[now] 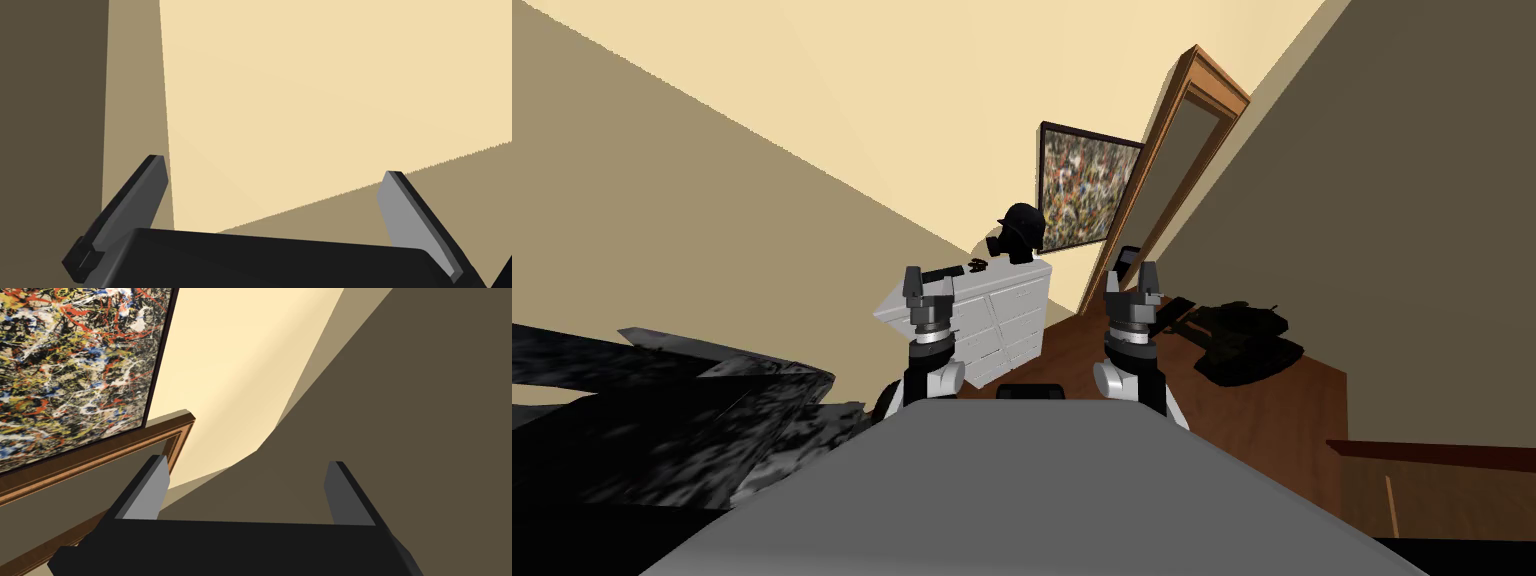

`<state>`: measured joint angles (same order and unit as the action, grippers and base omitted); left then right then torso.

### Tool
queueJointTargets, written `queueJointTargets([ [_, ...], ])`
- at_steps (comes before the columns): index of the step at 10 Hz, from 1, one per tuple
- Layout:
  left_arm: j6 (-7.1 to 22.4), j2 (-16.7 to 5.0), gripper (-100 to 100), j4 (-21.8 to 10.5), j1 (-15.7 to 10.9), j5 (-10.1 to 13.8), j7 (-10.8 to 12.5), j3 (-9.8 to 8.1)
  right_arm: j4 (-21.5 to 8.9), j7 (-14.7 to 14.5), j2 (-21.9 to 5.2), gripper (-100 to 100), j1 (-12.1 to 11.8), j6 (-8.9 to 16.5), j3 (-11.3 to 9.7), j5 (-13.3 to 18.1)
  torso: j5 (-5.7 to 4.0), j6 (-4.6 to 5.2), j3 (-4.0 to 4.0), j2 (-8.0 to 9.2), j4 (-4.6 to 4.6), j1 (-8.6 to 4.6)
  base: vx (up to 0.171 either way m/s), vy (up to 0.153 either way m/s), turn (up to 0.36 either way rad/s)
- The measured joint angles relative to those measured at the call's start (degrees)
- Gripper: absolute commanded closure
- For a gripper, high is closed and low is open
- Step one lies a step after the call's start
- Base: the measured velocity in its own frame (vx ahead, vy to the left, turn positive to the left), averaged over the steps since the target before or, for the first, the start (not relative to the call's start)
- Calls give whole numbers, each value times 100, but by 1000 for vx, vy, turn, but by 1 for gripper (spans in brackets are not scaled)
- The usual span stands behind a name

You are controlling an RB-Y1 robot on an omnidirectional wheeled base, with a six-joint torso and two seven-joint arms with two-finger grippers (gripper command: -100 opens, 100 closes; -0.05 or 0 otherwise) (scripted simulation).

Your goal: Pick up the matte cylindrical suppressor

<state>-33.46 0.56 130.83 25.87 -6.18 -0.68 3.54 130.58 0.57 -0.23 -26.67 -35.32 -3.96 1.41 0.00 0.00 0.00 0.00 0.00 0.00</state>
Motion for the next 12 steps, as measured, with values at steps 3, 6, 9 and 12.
queueJointTargets([
  [3,236,-354,-100,-77,-291,69,17,-11,0,0,0,0,1,0,0,0,1,0,14,25,5,4,-77,5,46],
  [6,651,-655,-100,-161,-693,182,55,-27,0,0,0,0,1,0,0,0,2,0,19,32,8,8,-86,18,44],
  [9,1094,-847,-100,-325,-1154,299,80,-34,0,0,0,0,1,0,0,0,2,0,18,30,7,7,-82,17,43],
  [12,1604,-968,-100,-496,-1640,411,96,-35,0,0,0,0,1,0,0,0,0,0,12,20,4,-1,-46,-3,32],
])
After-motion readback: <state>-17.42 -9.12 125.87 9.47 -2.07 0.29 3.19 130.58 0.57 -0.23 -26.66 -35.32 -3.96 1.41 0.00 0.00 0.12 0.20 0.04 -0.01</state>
